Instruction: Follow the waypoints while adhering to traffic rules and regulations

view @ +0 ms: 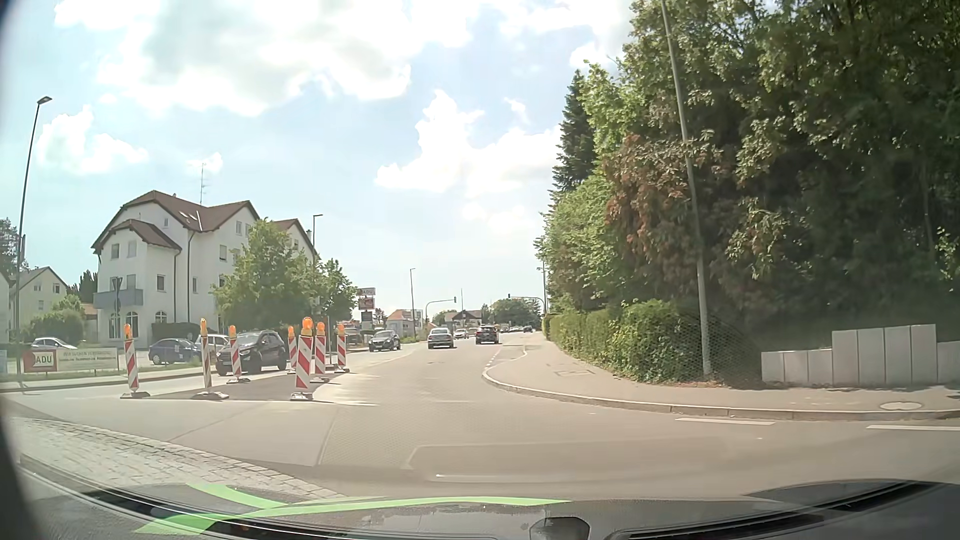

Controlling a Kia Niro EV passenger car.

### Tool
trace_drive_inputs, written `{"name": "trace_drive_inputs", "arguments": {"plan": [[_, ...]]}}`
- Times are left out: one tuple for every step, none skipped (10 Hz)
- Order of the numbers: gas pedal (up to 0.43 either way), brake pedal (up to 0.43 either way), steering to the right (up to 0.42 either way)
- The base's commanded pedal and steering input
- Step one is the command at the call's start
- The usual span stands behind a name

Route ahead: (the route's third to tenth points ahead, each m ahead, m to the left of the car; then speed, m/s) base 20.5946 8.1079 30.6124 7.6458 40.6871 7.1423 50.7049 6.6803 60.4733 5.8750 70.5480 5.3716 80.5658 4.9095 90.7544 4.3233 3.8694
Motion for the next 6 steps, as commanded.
{"name": "trace_drive_inputs", "arguments": {"plan": [[0.189, 0.0, -0.135], [0.197, 0.0, -0.134], [0.197, 0.0, -0.132], [0.22, 0.0, -0.131], [0.22, 0.0, -0.128], [0.22, 0.0, -0.125]]}}
